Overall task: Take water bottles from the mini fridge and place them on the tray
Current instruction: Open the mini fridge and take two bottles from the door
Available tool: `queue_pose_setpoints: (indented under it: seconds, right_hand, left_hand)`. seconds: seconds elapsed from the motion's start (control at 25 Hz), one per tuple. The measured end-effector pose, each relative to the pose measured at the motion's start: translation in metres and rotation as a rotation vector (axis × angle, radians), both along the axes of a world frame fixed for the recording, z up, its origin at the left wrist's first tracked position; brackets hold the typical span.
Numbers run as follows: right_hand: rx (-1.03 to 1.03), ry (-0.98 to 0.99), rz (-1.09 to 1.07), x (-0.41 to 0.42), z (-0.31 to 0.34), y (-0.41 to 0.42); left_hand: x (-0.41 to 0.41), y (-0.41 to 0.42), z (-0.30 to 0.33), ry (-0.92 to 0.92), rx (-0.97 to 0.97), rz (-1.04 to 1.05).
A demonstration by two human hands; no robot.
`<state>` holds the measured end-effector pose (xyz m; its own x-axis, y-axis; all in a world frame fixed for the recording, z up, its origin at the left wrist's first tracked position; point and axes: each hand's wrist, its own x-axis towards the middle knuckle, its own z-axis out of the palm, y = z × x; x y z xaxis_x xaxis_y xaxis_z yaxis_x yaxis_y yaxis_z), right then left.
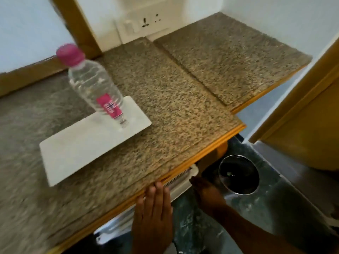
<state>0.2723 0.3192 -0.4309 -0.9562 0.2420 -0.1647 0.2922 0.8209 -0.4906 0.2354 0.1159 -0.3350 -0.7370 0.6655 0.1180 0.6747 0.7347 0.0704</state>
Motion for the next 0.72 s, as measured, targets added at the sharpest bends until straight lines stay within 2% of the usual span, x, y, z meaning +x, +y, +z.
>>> queue_pose_setpoints:
  seconds: [0.08,0.16,0.2,0.28,0.36,0.4,0.56,0.72]
  right_hand:
    - [0.078,0.152,0.151,-0.021,-0.006,-0.042]
    - [0.246,0.268,0.304,-0.035,-0.028,-0.081]
    - [0.270,0.240,0.333,-0.039,-0.034,-0.095]
    - [0.110,-0.003,0.278,-0.044,-0.043,-0.122]
    - [0.039,-0.084,0.239,-0.041,-0.064,-0.144]
    - [0.040,-0.115,0.276,-0.039,-0.075,-0.154]
    - [0.220,-0.074,0.347,-0.049,-0.082,-0.157]
    - [0.379,-0.030,0.433,-0.049,-0.088,-0.152]
  left_hand:
    - [0.012,-0.046,-0.046,0.023,-0.061,0.036]
    - [0.003,-0.080,-0.089,-0.103,-0.156,0.114]
    - [-0.003,-0.091,-0.107,-0.134,-0.168,0.170]
    - [-0.010,-0.108,-0.131,-0.273,-0.187,0.311]
    - [-0.015,-0.119,-0.150,-0.429,-0.192,0.429]
    - [-0.016,-0.125,-0.161,-0.448,-0.186,0.473]
    - [-0.019,-0.130,-0.181,-0.469,-0.273,0.640]
    - [-0.022,-0.133,-0.184,-0.357,-0.265,0.567]
